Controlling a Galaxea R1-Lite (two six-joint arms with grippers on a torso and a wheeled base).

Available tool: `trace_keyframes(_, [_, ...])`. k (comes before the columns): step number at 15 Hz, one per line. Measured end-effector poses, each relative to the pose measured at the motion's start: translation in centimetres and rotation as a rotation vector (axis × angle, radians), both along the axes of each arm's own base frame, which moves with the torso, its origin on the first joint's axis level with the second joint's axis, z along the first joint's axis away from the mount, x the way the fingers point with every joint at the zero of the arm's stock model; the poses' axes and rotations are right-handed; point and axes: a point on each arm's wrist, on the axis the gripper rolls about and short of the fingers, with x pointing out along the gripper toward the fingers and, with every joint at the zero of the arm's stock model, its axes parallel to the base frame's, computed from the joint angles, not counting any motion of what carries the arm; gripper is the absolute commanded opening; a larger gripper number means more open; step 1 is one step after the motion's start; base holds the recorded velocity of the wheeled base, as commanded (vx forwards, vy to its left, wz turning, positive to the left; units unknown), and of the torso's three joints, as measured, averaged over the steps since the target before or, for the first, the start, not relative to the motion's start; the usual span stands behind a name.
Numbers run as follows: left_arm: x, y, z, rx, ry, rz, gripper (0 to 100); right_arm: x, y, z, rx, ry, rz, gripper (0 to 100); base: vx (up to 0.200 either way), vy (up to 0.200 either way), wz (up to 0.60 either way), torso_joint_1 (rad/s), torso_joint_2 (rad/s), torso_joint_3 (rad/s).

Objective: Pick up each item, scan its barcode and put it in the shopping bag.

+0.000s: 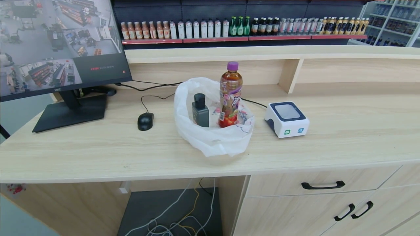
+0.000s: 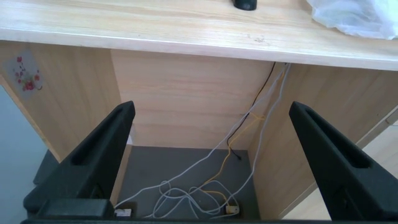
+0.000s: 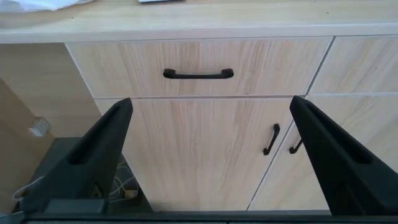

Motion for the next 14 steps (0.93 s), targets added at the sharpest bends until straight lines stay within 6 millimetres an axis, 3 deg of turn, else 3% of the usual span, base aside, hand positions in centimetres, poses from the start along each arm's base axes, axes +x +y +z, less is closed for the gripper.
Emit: trace_keyframes(14, [0.0, 0.0, -0.01, -0.001, 0.001, 0.0, 100, 0.0, 0.0, 0.0, 0.001, 0.0, 0.0, 100, 0.0, -0.2, 0.0, 0.005, 0.0, 0.003])
